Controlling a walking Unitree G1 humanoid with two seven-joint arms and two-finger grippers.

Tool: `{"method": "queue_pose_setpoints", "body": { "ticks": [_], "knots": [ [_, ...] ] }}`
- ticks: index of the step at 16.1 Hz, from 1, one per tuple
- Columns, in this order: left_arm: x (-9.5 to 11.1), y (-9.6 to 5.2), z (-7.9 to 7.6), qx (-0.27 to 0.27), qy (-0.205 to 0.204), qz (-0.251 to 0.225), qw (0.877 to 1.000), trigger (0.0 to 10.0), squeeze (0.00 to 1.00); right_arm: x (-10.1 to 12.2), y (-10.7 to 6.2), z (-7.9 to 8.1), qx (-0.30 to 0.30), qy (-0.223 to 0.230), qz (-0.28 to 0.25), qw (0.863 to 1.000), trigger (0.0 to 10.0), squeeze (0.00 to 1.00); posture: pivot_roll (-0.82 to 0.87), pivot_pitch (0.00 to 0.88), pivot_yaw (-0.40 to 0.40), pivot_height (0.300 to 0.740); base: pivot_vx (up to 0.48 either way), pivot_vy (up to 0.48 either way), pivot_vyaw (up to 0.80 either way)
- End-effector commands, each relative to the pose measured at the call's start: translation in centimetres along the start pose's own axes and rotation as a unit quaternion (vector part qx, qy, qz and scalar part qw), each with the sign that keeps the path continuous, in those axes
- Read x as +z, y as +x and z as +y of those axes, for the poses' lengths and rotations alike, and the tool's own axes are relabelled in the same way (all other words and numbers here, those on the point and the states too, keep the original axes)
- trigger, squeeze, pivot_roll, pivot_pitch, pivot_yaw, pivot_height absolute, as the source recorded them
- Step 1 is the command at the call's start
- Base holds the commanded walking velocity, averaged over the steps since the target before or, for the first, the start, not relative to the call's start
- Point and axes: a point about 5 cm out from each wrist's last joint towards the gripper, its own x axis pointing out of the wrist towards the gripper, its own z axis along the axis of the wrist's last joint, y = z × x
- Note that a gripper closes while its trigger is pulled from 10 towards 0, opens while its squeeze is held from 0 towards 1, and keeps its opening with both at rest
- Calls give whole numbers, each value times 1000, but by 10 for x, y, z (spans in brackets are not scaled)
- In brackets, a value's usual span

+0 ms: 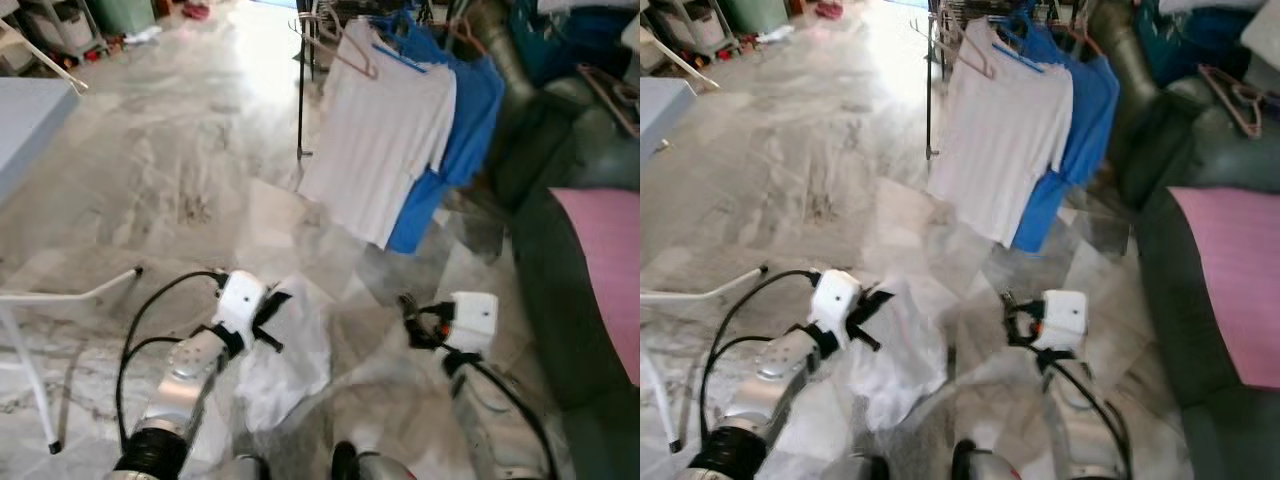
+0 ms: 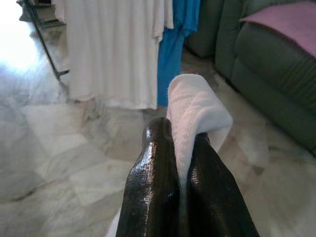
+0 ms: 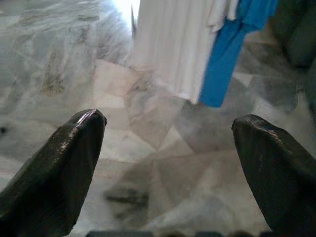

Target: Hang hanger

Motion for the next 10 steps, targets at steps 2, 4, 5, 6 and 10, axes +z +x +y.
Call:
{"method": "queue_pose_setpoints", "body": {
  "ticks": [2,4,5,6,10],
  "knots": [
    [4,1,0,1,3,-11,1000,10000,0,-3,-3,-3,-6,-2,6,1000,10000,0,-37,180,6,740,0,0,0],
    [10,2,1,-2,14,-25,1000,10000,0,-3,-3,-4,-4,-2,7,1000,10000,0,-37,183,8,740,0,0,0],
    [17,4,4,-4,29,-42,999,10000,0,-4,-4,-4,-2,-2,8,1000,10000,0,-36,185,8,740,0,0,0],
    [31,6,10,-9,52,-68,996,10000,0,-2,-5,-8,1,-2,8,1000,10000,0,-34,188,10,740,0,0,0],
    [73,15,15,-74,152,-113,979,10000,0,6,-6,-13,118,-58,20,991,10000,0,-29,208,13,740,0,0,0]
  ]
}}
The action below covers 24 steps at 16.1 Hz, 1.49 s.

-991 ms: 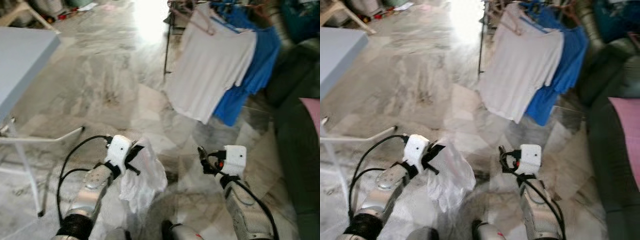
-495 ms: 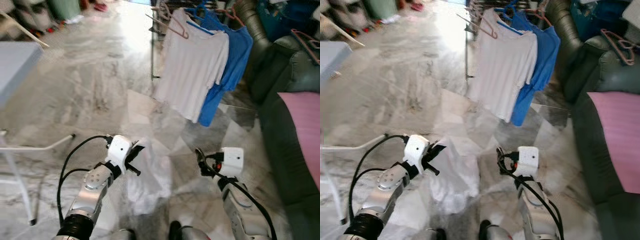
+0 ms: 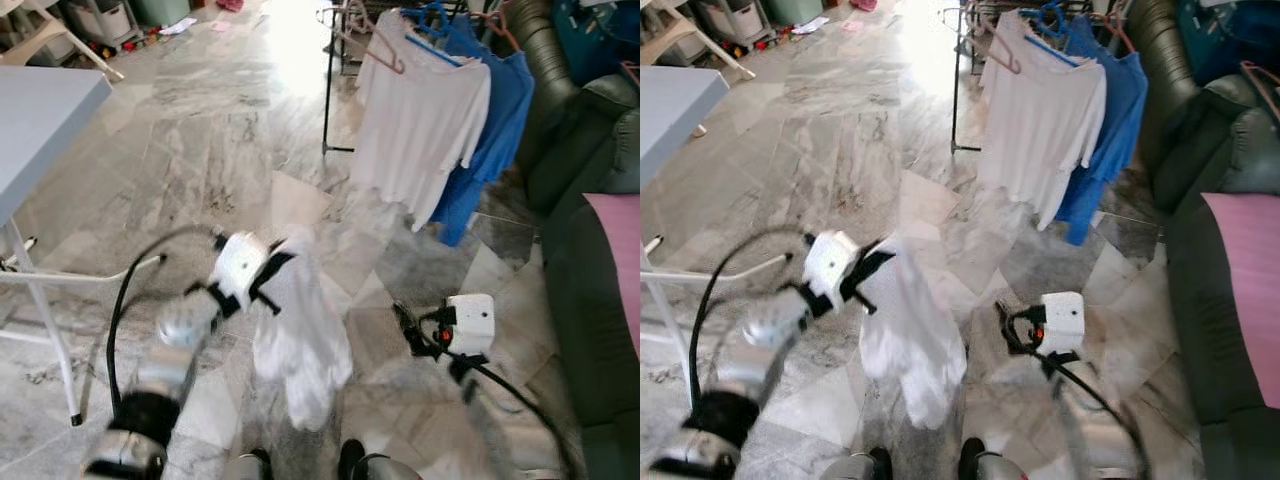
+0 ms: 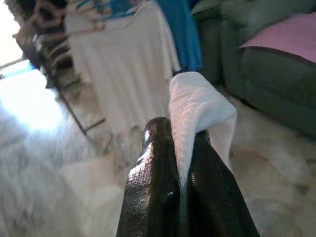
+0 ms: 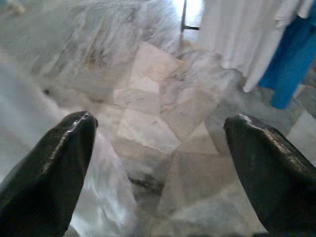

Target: Hang hanger

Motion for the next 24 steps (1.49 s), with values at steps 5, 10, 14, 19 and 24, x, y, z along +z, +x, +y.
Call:
{"method": "queue_pose_setpoints", "body": {
  "ticks": [5,10,14,19,24],
  "knots": [
    [34,-2,-4,-136,131,-51,981,10000,0,10,-12,-12,134,-84,29,987,10000,0,-7,245,33,740,0,0,0],
    [49,-11,-1,-160,184,-80,966,10000,0,10,-11,-6,201,-119,49,971,10000,0,23,258,37,740,0,0,0],
    [46,-13,11,-132,177,-66,973,10000,0,4,-10,2,213,-121,53,968,10000,0,27,258,37,740,0,0,0],
    [-3,-22,26,81,26,20,996,10000,0,7,-2,0,89,-86,7,992,10000,0,2,238,26,740,0,0,0],
    [-35,-35,11,199,-95,68,973,10000,0,7,9,8,-13,-35,-24,999,10000,0,19,236,8,740,0,0,0]
  ]
}}
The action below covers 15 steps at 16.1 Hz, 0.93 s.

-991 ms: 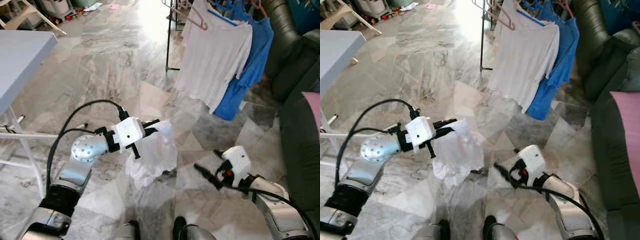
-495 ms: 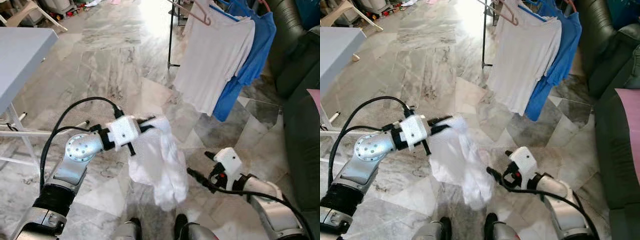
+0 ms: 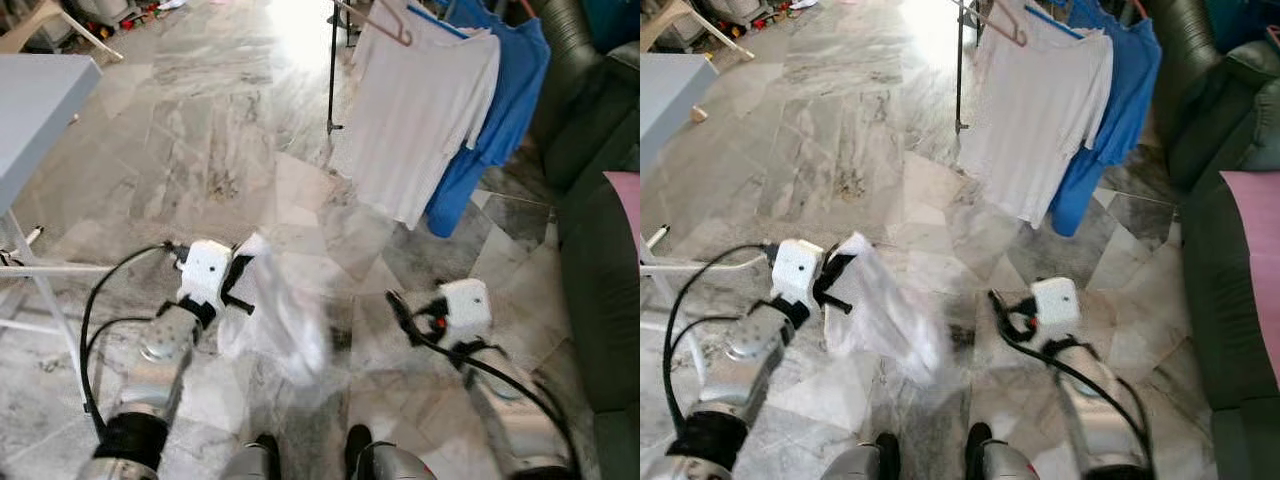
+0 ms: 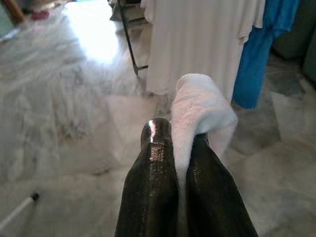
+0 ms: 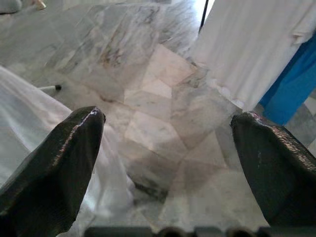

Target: Hang hanger

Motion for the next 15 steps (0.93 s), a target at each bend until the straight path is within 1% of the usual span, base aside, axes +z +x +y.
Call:
{"method": "queue_pose_setpoints", "body": {
  "ticks": [1,2,4,6,7,8,9,10,11,12,13,14,15],
  "knots": [
    [0,-2,5,17,-14,2,1000,10000,0,-7,-2,2,-9,-2,13,1000,10000,0,24,230,1,740,0,0,0],
    [-1,-2,4,17,-26,11,999,10000,0,-6,-1,9,-9,11,8,1000,10000,0,24,227,0,740,0,0,0],
    [-4,-1,-1,22,-35,17,999,10000,0,-8,-2,18,-7,12,5,1000,10000,0,3,212,9,740,0,0,0],
    [-4,7,-17,-4,-40,23,999,10000,0,-5,-5,10,-47,38,-9,998,10000,0,-35,209,27,740,0,0,0],
    [-2,11,-23,-13,-43,22,999,10000,0,-4,-10,3,-86,66,-16,994,10000,0,-55,213,33,740,0,0,0],
    [-1,12,-24,-17,-52,21,998,10000,0,-2,-14,0,-110,75,-25,991,10000,0,-65,208,36,740,0,0,0],
    [-2,12,-26,-20,-71,24,997,10000,0,2,-17,-1,-131,85,-37,987,10000,0,-72,213,39,740,0,0,0],
    [-6,12,-26,-22,-81,29,996,10000,0,2,-17,-1,-145,81,-41,985,10000,0,-81,214,39,740,0,0,0],
    [-7,11,-26,-26,-84,28,996,10000,0,1,-16,0,-151,82,-40,984,10000,0,-80,196,31,740,0,0,0],
    [-9,7,-27,-25,-97,23,995,10000,0,2,-15,4,-150,90,-42,984,10000,0,-70,186,17,740,0,0,0],
    [-12,5,-30,-22,-98,23,995,10000,0,0,-13,7,-135,85,-35,987,10000,0,-61,184,14,740,0,0,0],
    [-11,6,-30,-19,-101,21,994,10000,0,0,-13,8,-131,81,-33,988,10000,0,-50,189,12,740,0,0,0],
    [-7,6,-30,-3,-117,11,993,10000,0,3,-12,7,-119,69,-38,990,10000,0,-50,191,7,740,270,0,0]
  ]
}}
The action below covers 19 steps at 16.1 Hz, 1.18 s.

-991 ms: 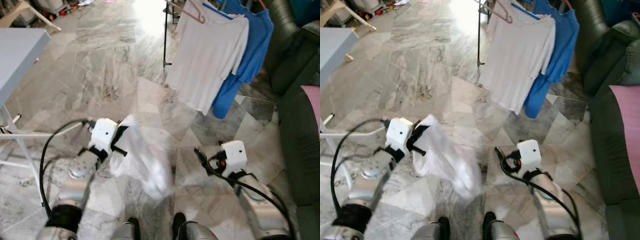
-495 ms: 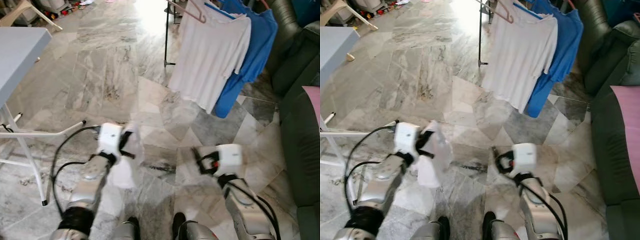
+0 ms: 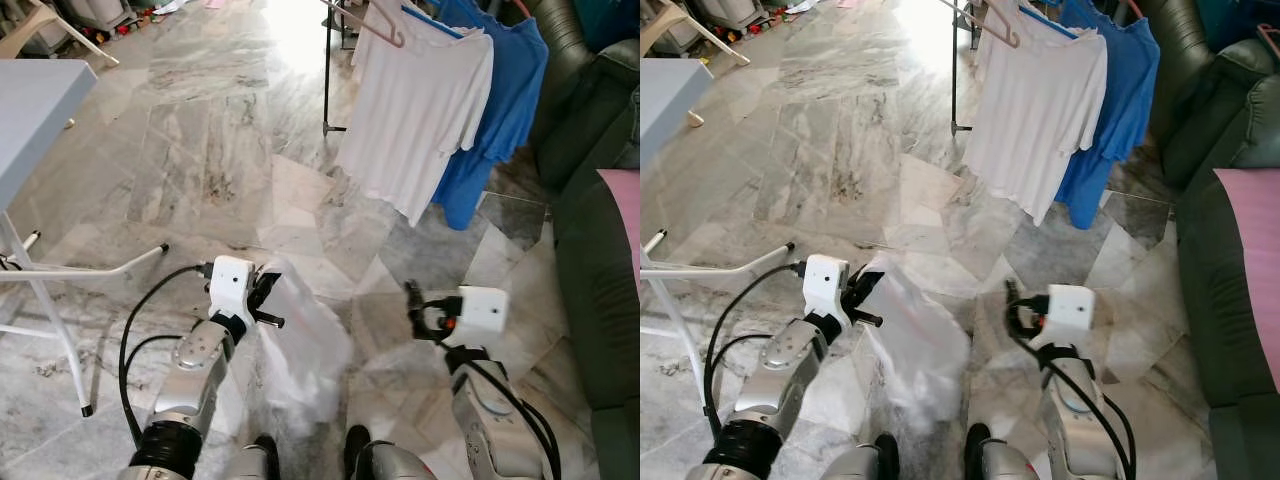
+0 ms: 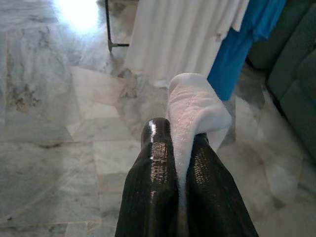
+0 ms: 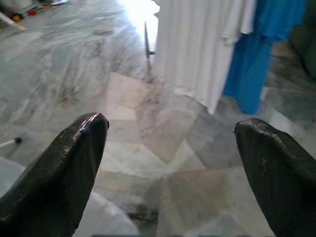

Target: Hang hanger

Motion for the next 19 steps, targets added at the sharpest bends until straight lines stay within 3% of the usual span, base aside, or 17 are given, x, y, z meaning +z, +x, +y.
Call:
{"method": "queue_pose_setpoints", "body": {
  "ticks": [1,7,19],
  "knots": [
    [7,-1,6,15,-1,-20,1000,10000,0,0,0,-4,-4,-6,2,1000,10000,0,-53,193,3,740,315,0,0],
    [12,2,13,39,-6,-37,999,10000,0,12,6,-16,-33,-16,-19,999,10000,0,-61,182,-3,740,335,0,0],
    [11,5,11,43,-11,-42,998,10000,0,17,5,-8,-18,-31,-30,999,10000,0,-74,183,-20,740,391,0,0]
  ]
}}
